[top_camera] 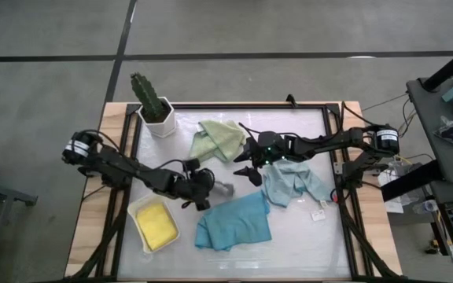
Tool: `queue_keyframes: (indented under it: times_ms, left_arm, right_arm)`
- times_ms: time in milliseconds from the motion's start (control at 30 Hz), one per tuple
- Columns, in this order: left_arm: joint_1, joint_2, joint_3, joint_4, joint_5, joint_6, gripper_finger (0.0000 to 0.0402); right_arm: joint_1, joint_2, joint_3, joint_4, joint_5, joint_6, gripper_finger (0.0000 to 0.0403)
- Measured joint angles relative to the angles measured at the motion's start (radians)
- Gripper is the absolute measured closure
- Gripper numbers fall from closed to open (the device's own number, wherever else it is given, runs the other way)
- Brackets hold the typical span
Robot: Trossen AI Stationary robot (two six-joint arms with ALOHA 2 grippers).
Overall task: Fold microfiber towels
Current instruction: Fold the gray microfiber towel
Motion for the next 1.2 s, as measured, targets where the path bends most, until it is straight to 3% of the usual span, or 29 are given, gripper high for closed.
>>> queue_keyframes:
  times_ms: [200,433,600,733,900,1067,1200]
  left_arm:
    - [-0.002,-0.066,-0.002,-0.030,0.072,0.174,0.0186]
    - [0.002,-0.272,-0.038,-0.181,0.055,0.309,0.0180]
    - [0.027,-0.468,-0.113,-0.182,-0.066,0.392,0.0180]
    - [0.040,-0.609,-0.181,-0.139,-0.094,0.438,0.0180]
    - [0.039,-0.736,-0.270,-0.132,-0.093,0.442,0.0180]
    - [0.039,-0.807,-0.306,-0.122,-0.093,0.444,0.0180]
    - [0.039,-0.822,-0.314,-0.123,-0.093,0.443,0.0180]
  right_arm:
    - [0.005,0.020,0.000,0.042,0.000,0.043,0.0156]
    - [0.021,0.110,0.070,0.045,-0.001,0.126,0.0156]
    - [0.034,0.232,0.168,0.018,-0.001,0.153,0.0156]
    - [0.031,0.312,0.274,-0.116,0.008,0.139,0.0156]
    - [0.037,0.383,0.419,-0.423,0.050,0.009,0.0156]
    - [0.039,0.406,0.526,-0.705,0.085,-0.128,0.0165]
    - [0.038,0.392,0.539,-0.770,0.083,-0.138,0.0179]
